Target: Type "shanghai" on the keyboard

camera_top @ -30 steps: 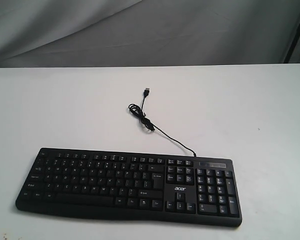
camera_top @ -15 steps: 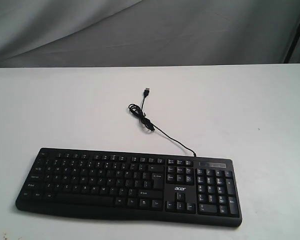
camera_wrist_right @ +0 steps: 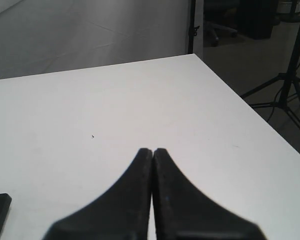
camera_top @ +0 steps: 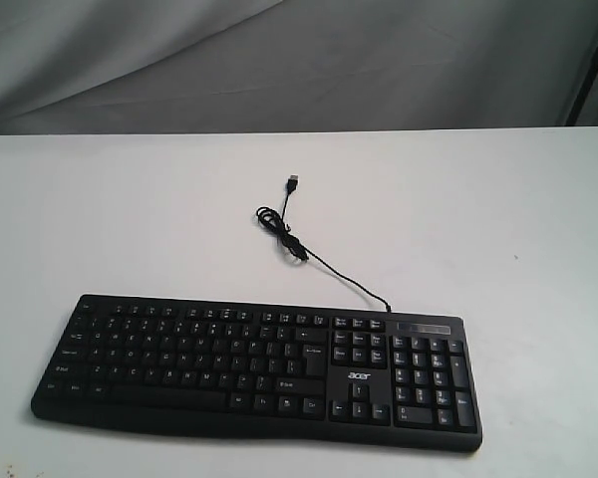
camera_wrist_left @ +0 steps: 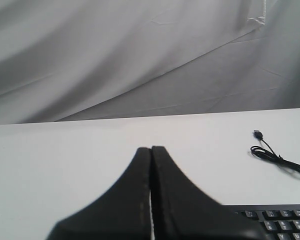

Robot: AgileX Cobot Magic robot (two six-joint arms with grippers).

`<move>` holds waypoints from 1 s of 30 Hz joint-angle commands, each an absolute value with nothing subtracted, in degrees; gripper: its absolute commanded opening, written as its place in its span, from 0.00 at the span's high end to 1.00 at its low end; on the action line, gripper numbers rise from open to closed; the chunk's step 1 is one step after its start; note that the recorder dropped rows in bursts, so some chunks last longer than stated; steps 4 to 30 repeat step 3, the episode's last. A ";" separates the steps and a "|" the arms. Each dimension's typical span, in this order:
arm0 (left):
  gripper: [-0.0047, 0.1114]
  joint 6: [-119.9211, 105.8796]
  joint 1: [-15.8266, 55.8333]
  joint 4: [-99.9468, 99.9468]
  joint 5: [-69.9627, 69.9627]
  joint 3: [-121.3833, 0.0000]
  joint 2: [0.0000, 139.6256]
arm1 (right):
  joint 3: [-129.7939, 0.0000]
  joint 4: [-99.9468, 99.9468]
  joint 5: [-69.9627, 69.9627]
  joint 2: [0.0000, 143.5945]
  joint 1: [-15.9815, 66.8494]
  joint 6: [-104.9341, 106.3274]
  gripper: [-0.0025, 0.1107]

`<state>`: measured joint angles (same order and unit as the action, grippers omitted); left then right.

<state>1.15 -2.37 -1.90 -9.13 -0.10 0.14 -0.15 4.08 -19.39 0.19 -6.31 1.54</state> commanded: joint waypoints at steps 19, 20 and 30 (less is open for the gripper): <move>0.96 1.31 -2.00 -1.90 -8.79 0.00 0.00 | 0.00 3.41 -19.40 0.00 -6.81 1.48 0.98; 0.96 1.31 -2.00 -1.90 -8.79 0.00 0.00 | 0.00 3.41 -19.40 0.00 -6.81 1.48 0.98; 0.96 1.31 -2.00 -1.90 -8.79 0.00 0.00 | 0.00 3.41 -19.40 0.00 -6.81 1.48 0.98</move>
